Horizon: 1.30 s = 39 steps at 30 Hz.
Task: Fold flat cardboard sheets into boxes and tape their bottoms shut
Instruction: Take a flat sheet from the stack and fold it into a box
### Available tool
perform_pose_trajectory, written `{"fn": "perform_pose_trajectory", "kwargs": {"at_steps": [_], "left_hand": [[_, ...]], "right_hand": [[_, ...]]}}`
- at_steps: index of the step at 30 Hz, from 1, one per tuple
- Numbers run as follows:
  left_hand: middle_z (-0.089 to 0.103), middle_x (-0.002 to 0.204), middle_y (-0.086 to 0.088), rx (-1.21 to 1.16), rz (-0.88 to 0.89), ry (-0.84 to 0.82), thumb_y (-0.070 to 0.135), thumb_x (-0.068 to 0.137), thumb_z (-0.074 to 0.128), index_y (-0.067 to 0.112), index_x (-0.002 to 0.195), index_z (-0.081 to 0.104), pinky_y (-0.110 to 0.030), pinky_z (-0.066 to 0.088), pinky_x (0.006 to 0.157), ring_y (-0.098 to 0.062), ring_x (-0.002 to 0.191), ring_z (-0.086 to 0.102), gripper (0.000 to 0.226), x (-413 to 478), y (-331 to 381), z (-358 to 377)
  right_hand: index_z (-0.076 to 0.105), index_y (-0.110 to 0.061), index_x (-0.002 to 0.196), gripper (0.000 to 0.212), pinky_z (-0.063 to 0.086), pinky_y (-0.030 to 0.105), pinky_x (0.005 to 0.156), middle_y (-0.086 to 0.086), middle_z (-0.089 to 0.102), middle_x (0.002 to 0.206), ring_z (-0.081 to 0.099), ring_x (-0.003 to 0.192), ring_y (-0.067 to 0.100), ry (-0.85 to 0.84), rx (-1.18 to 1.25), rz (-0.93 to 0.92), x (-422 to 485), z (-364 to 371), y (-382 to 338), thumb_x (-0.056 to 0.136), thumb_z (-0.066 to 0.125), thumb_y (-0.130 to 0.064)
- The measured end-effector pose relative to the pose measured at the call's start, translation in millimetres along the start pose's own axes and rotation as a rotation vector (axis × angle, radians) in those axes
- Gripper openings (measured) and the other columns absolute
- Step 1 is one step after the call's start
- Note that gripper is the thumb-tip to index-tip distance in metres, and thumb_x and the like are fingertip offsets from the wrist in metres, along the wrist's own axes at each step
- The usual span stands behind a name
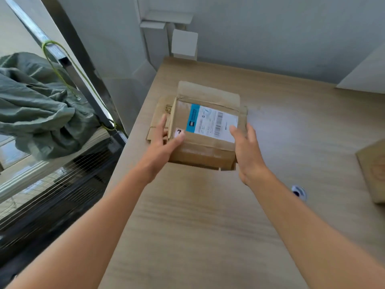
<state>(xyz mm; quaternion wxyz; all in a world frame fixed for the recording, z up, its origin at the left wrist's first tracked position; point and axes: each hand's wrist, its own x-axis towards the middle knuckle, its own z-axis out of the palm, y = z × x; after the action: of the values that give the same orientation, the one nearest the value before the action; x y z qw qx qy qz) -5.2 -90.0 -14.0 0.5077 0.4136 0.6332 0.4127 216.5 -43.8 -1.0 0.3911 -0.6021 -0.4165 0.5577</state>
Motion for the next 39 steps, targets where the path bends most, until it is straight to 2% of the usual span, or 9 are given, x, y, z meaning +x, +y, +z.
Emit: {"fn": "perform_pose_trajectory", "kwargs": {"at_steps": [3, 10, 15, 18, 21, 25, 31, 36, 39], "left_hand": [[0.044, 0.14, 0.019, -0.024, 0.069, -0.089, 0.046, 0.095, 0.062, 0.055, 0.153, 0.011, -0.019, 0.054, 0.084, 0.003, 0.116, 0.057, 0.078, -84.1, -8.8, 27.3], [0.027, 0.16, 0.016, 0.137, 0.024, -0.171, 0.06, 0.087, 0.066, 0.058, 0.148, 0.016, -0.036, 0.031, 0.115, -0.006, 0.146, 0.029, 0.079, -282.5, -66.0, 98.6], [0.044, 0.153, 0.001, -0.219, -0.23, -0.043, 0.06, 0.095, 0.036, 0.031, 0.125, 0.047, -0.044, 0.029, 0.12, -0.016, 0.141, 0.041, 0.043, -376.4, -69.7, 153.4], [0.057, 0.136, 0.002, -0.252, -0.235, 0.033, 0.076, 0.091, 0.027, 0.026, 0.115, 0.056, -0.05, 0.032, 0.117, -0.021, 0.135, 0.047, 0.062, -411.5, -69.7, 167.1], [0.057, 0.133, -0.003, -0.201, -0.268, 0.05, 0.075, 0.092, 0.024, 0.028, 0.137, 0.046, -0.056, 0.038, 0.112, -0.025, 0.128, 0.051, 0.069, -422.6, -70.7, 173.6], [0.054, 0.142, 0.002, -0.164, -0.339, -0.07, 0.072, 0.094, 0.036, 0.037, 0.145, 0.046, -0.055, 0.043, 0.108, -0.026, 0.13, 0.051, 0.063, -428.2, -58.9, 177.3], [0.052, 0.144, 0.005, -0.231, -0.27, -0.165, 0.019, 0.077, 0.069, 0.037, 0.146, 0.039, -0.039, 0.051, 0.09, -0.021, 0.125, 0.056, 0.078, -444.0, -67.5, 181.2], [0.048, 0.14, 0.01, -0.269, -0.188, -0.12, -0.025, 0.082, 0.049, 0.055, 0.135, 0.045, -0.042, 0.054, 0.099, -0.027, 0.129, 0.052, 0.096, -445.1, -73.6, 199.2], [0.06, 0.127, -0.001, -0.331, -0.219, -0.076, -0.029, 0.078, 0.042, 0.037, 0.128, 0.057, -0.032, 0.059, 0.069, -0.029, 0.109, 0.062, 0.084, -437.1, -67.3, 211.9]], "right_hand": [[0.048, -0.062, 0.127, 0.041, 0.043, 0.052, 0.109, -0.011, 0.06, 0.135, 0.052, 0.133, 0.015, -0.079, -0.039, -0.027, -70.6, -42.9, 13.8, 0.087, 0.055, -0.062], [0.038, -0.017, 0.126, 0.032, 0.055, 0.022, 0.064, 0.002, 0.065, 0.101, 0.069, 0.086, 0.006, -0.072, 0.174, 0.023, -261.7, -152.6, 77.4, 0.106, 0.038, -0.042], [0.041, -0.025, 0.143, 0.077, 0.046, 0.06, 0.106, 0.006, 0.057, 0.14, 0.055, 0.131, 0.025, -0.136, 0.138, 0.124, -360.0, -206.2, 133.6, 0.091, 0.033, -0.081], [0.046, -0.018, 0.143, 0.081, 0.054, 0.05, 0.098, 0.013, 0.061, 0.138, 0.059, 0.128, 0.027, -0.134, 0.256, 0.122, -397.1, -226.1, 147.7, 0.093, 0.024, -0.077], [0.038, -0.008, 0.129, 0.091, 0.058, 0.047, 0.088, 0.018, 0.058, 0.128, 0.06, 0.117, 0.031, -0.112, 0.297, 0.076, -417.4, -238.0, 157.2, 0.079, 0.053, -0.082], [0.038, -0.027, 0.14, 0.055, 0.053, 0.03, 0.087, 0.005, 0.055, 0.14, 0.059, 0.12, 0.015, -0.071, 0.28, 0.004, -423.9, -246.9, 156.5, 0.092, 0.043, -0.053], [0.035, -0.048, 0.147, 0.06, 0.039, 0.043, 0.11, -0.002, 0.046, 0.147, 0.052, 0.129, 0.011, -0.179, 0.257, 0.003, -425.6, -267.4, 158.5, 0.089, 0.05, -0.048], [0.033, -0.056, 0.147, 0.078, 0.036, 0.04, 0.116, -0.007, 0.036, 0.154, 0.039, 0.142, 0.019, -0.271, 0.234, 0.009, -420.8, -276.3, 170.2, 0.08, 0.063, -0.028], [0.043, -0.056, 0.142, 0.078, 0.023, 0.048, 0.124, -0.013, 0.035, 0.159, 0.03, 0.149, 0.013, -0.262, 0.296, -0.02, -416.1, -276.6, 179.5, 0.08, 0.059, -0.013]]}}
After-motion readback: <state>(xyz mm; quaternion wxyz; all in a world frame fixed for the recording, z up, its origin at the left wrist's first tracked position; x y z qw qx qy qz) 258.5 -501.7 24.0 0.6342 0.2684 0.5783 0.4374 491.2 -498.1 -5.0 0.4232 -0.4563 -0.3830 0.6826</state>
